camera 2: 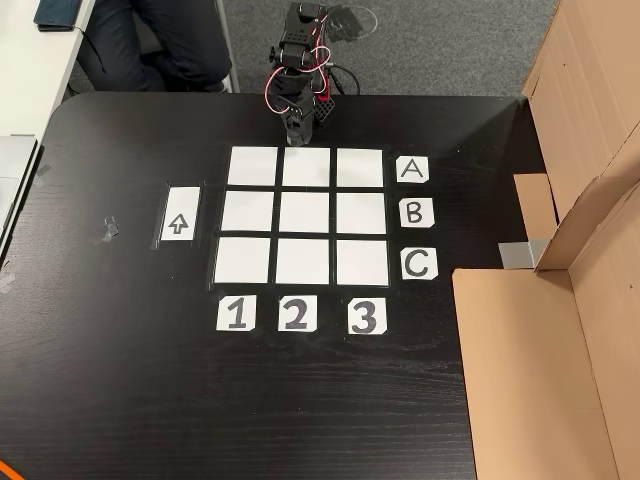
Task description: Pick up a new token and place it in the grid on square A2.
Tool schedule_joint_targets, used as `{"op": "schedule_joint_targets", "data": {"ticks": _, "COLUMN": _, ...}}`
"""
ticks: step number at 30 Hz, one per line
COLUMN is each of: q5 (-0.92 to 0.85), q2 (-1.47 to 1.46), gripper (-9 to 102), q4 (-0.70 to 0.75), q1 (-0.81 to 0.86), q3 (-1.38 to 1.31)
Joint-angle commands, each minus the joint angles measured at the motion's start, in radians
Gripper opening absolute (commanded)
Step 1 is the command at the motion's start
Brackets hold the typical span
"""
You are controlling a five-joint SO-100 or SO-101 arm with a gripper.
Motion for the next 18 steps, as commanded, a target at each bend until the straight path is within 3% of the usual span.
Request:
{"op": "schedule_joint_targets", "data": {"ticks": 1, "q5": -0.014, "q2": -0.002, "gripper": 15, "q4": -0.014, "q1": -0.008, "q3": 0.005}}
{"op": "schedule_joint_targets", "data": {"ticks": 18, "q5": -0.020, "q2": -0.112, "gripper": 14, "q4": -0.167, "q1": -0.080, "q3": 0.091}}
